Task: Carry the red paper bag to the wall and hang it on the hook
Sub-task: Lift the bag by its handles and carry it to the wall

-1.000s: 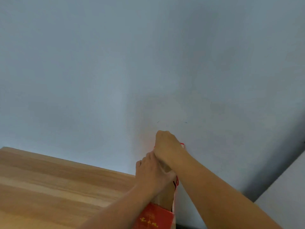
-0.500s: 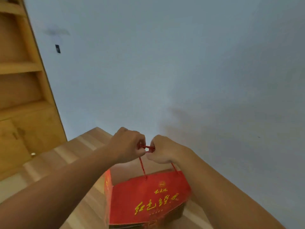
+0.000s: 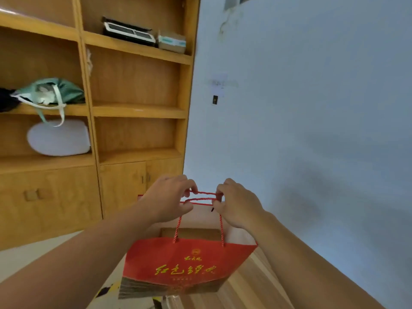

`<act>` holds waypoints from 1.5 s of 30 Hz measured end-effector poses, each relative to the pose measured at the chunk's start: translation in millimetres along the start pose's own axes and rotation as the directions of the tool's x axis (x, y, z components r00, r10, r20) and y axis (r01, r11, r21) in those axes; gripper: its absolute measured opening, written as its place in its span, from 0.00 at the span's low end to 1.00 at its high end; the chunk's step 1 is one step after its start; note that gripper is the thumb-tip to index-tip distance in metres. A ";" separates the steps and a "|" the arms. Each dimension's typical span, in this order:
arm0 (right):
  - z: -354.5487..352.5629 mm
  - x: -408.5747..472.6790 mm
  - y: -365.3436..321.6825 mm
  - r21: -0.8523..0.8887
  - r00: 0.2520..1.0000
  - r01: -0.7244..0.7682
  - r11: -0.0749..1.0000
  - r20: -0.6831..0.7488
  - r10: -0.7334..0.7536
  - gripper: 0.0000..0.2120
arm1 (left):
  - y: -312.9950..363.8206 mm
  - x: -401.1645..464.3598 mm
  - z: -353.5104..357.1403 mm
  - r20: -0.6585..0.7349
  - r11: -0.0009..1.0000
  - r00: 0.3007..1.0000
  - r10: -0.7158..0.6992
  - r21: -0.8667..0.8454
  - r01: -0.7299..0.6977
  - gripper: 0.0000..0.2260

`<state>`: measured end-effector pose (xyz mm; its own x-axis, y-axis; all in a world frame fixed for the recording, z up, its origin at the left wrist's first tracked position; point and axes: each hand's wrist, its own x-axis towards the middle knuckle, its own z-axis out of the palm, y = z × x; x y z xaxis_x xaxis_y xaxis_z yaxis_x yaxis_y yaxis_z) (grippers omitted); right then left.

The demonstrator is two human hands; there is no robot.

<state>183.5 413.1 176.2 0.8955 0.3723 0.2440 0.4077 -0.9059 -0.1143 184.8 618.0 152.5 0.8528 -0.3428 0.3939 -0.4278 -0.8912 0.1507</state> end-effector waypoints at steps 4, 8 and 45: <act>27.9 79.5 -69.9 0.093 0.993 0.015 0.996 0.116 -0.026 0.09 | -100.0 -13.1 -16.4 0.007 0.996 0.996 -0.085 -0.014 0.085 0.11; 50.9 147.2 -116.3 0.305 0.971 -0.035 0.952 0.236 -0.040 0.09 | -174.3 -19.6 -25.4 0.034 0.988 0.988 -0.149 -0.024 0.150 0.08; 265.2 766.7 -191.5 0.208 0.974 -0.179 0.962 0.179 0.142 0.10 | -749.3 354.6 64.2 0.171 0.979 0.985 -0.021 -0.194 0.054 0.11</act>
<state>839.3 925.6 129.8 0.9617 0.2696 0.0490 0.2692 -0.8957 -0.3538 827.0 1145.2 121.0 0.9001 -0.3702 0.2296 -0.4309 -0.8338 0.3451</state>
